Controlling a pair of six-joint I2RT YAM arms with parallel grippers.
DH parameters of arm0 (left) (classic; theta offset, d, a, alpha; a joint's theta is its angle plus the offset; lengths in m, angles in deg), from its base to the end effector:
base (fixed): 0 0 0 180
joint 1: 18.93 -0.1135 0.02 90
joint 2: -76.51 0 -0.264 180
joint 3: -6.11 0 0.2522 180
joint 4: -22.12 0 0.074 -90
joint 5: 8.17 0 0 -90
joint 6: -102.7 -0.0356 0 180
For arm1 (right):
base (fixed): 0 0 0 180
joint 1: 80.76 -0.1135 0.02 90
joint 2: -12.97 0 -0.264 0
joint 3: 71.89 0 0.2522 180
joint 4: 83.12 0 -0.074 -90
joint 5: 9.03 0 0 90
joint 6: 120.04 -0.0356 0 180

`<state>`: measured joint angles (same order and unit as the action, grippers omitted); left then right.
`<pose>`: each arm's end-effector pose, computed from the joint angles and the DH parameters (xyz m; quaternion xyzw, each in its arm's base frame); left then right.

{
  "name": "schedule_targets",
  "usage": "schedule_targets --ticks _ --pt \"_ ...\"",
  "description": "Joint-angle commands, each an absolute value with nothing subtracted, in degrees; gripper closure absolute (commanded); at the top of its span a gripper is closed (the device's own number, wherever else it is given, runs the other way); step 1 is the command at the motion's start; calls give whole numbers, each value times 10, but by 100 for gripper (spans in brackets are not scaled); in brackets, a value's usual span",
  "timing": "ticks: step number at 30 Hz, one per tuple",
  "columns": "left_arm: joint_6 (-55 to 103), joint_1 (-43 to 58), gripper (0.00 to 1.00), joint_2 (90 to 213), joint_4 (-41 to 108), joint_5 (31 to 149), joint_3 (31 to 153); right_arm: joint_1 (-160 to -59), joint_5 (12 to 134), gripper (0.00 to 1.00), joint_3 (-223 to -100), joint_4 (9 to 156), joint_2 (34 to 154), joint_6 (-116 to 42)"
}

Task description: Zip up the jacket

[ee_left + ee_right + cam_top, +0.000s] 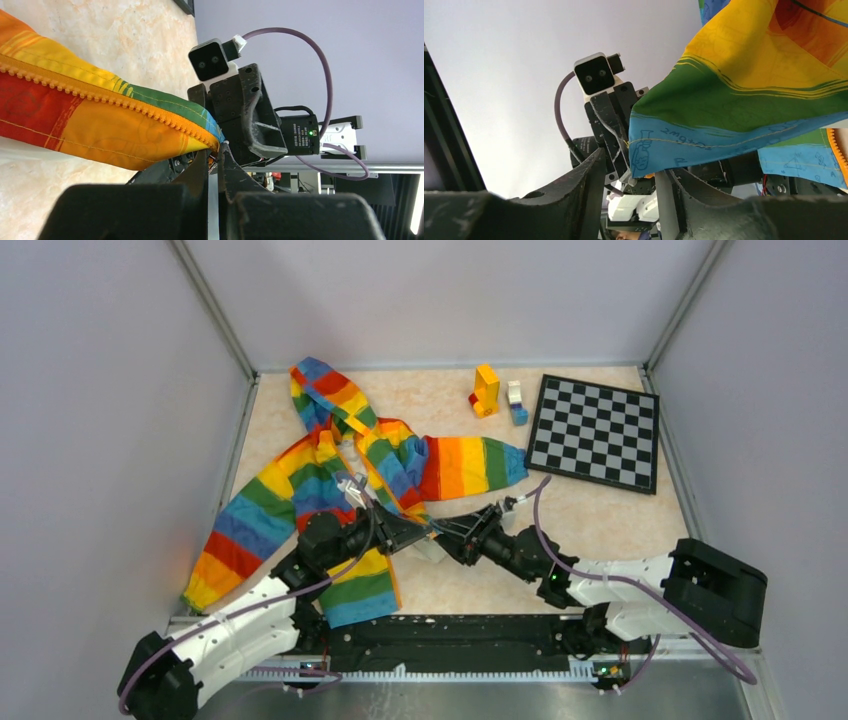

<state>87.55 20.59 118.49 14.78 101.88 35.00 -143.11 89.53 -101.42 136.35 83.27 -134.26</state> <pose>0.1282 -0.1216 0.2222 -0.1104 0.7314 -0.6251 0.2494 0.1120 0.2023 0.1949 0.3035 0.6474 0.6861 0.1345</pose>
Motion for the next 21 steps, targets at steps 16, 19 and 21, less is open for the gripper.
schedule_targets --ticks 16,19,21 --pt "863 208 100 1144 154 1047 327 -1433 913 93 -1017 1382 850 -1288" --pt "848 208 100 1143 154 1055 328 -1426 897 100 -1000 1439 869 -1242" --pt "840 208 77 1136 171 1055 329 -1413 884 100 -962 1565 891 -1193"
